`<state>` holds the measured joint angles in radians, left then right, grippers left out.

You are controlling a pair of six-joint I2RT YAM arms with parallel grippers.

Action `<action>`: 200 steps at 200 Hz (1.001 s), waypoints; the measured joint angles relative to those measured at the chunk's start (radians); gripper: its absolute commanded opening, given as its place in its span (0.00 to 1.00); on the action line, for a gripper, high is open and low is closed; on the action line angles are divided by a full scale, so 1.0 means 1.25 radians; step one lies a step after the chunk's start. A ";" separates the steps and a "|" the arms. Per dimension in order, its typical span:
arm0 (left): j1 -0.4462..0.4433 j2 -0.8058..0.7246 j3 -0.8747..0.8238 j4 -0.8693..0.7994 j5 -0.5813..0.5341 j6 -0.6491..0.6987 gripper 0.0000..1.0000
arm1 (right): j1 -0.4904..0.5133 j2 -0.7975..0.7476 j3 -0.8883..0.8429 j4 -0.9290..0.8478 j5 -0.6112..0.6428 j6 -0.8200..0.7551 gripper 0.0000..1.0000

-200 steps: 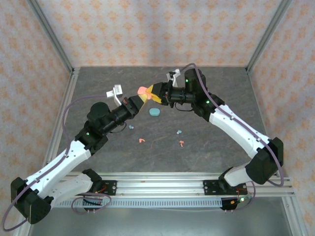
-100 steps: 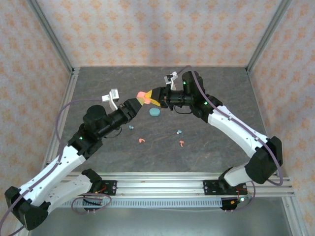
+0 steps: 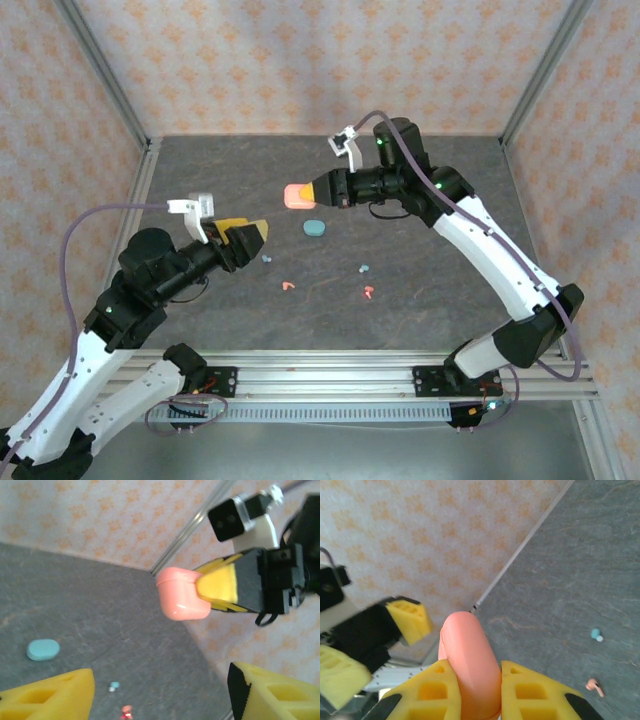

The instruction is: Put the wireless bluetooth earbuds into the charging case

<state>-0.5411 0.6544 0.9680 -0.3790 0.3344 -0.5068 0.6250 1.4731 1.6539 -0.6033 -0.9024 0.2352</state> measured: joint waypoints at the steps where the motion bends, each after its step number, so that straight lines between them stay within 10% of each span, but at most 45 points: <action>1: 0.000 0.000 0.000 0.000 0.001 0.003 0.76 | 0.000 0.000 0.000 -0.003 0.000 -0.005 0.12; 57: 0.023 0.058 0.020 0.033 0.153 0.110 0.75 | 0.000 -0.046 -0.036 -0.031 -0.001 -0.117 0.12; 200: 0.084 0.222 -0.038 0.388 0.388 -0.221 0.47 | 0.000 -0.129 -0.133 0.078 -0.020 -0.071 0.12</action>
<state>-0.4358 0.9314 0.9207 0.1055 0.8192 -0.7826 0.6250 1.3121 1.4879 -0.5053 -0.9279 0.1459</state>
